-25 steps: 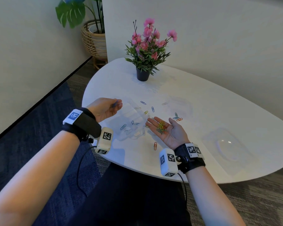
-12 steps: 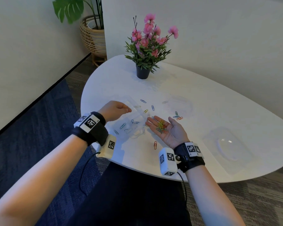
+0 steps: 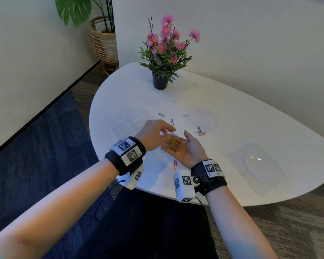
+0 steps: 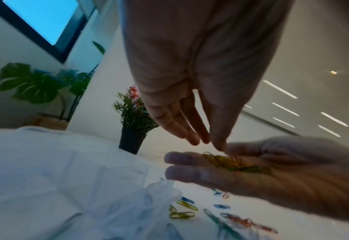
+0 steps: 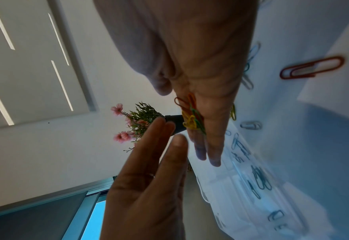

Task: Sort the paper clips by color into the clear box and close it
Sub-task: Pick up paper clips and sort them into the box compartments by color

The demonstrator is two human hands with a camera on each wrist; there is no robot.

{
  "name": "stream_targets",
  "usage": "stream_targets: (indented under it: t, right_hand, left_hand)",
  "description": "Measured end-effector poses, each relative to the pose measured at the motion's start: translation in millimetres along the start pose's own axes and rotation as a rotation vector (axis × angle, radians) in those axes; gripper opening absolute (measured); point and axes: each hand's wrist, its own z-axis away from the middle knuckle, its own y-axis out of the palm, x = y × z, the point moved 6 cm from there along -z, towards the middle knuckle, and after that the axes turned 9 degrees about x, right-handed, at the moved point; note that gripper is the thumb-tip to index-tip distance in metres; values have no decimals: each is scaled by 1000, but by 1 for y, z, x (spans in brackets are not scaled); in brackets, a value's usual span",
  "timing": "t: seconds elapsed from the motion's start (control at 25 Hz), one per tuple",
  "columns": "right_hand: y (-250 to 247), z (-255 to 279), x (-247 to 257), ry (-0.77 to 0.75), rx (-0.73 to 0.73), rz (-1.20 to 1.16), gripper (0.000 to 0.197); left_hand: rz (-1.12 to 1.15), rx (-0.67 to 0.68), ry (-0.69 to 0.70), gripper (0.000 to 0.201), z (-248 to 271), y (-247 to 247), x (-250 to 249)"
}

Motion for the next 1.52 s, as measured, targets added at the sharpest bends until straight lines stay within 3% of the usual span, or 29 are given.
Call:
stream_targets:
  t: [0.12,0.2,0.32,0.52,0.8,0.96,1.28,1.4,1.52]
  right_hand:
    - [5,-1,-2,3,10,-29,74]
    - [4,-1,-2,0,16,-51,77]
    - [3,-1,-4,3,18,-25,80]
    - [2,-1,-6,-1,17,-37,69]
    - [1,2,2,13,51,-17,75]
    - [-7,6,5,-7,56,-65,72]
    - [-9,7,6,-5,48,-58,69]
    - [-7,8,7,-1,51,-44,73]
    - [-4,7,6,-5,40,-20,75]
  left_hand:
    - [-185,149,76,34,-4,15,-8]
    - [-249,164,70,30,-5,17,-9]
    - [-264,138,55,24,-2,18,-6]
    - [-202,109,14,19,-3,17,5]
    - [109,-54,-128,18,0,-21,21]
    - [119,-250,-240,15,-1,-67,45]
    - [-19,-155,-387,25,-20,-55,76]
    - [-74,-184,-316,30,-14,-53,60]
    - [-74,-140,-85,24,-1,-32,19]
